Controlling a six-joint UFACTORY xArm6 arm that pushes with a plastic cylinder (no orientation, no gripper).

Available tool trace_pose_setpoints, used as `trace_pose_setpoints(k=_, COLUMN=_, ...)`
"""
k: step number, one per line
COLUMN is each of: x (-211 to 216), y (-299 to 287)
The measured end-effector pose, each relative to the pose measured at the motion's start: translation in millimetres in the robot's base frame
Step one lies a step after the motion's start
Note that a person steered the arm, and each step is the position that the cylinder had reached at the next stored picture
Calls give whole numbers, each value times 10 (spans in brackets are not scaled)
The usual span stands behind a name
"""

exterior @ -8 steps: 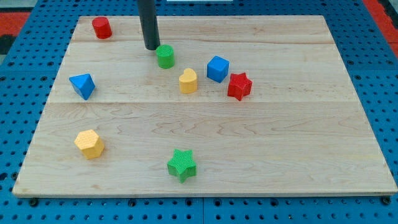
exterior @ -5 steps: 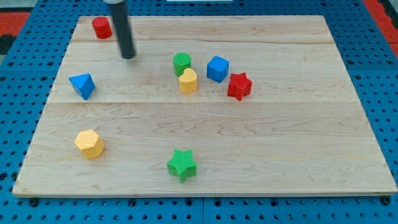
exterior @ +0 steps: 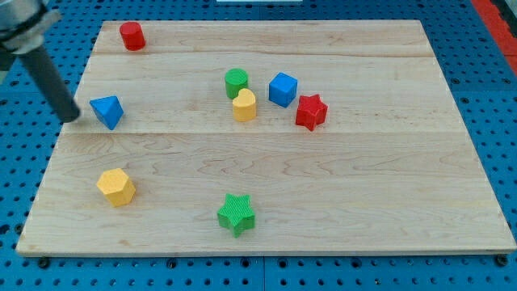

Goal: Slide the blue triangle to the green circle

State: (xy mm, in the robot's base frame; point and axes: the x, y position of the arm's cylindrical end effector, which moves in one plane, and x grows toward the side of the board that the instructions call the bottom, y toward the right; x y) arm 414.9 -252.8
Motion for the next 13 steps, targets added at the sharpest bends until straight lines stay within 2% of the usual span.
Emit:
trace_pose_setpoints(k=1, x=-53, y=800)
trace_pose_setpoints(k=2, x=-40, y=925)
trace_pose_setpoints(k=3, x=-61, y=820)
trace_pose_setpoints(k=4, x=-59, y=1054)
trace_pose_setpoints(k=7, x=-91, y=1180)
trace_pose_setpoints(k=12, x=-160, y=1115)
trace_pose_setpoints(k=13, x=217, y=937)
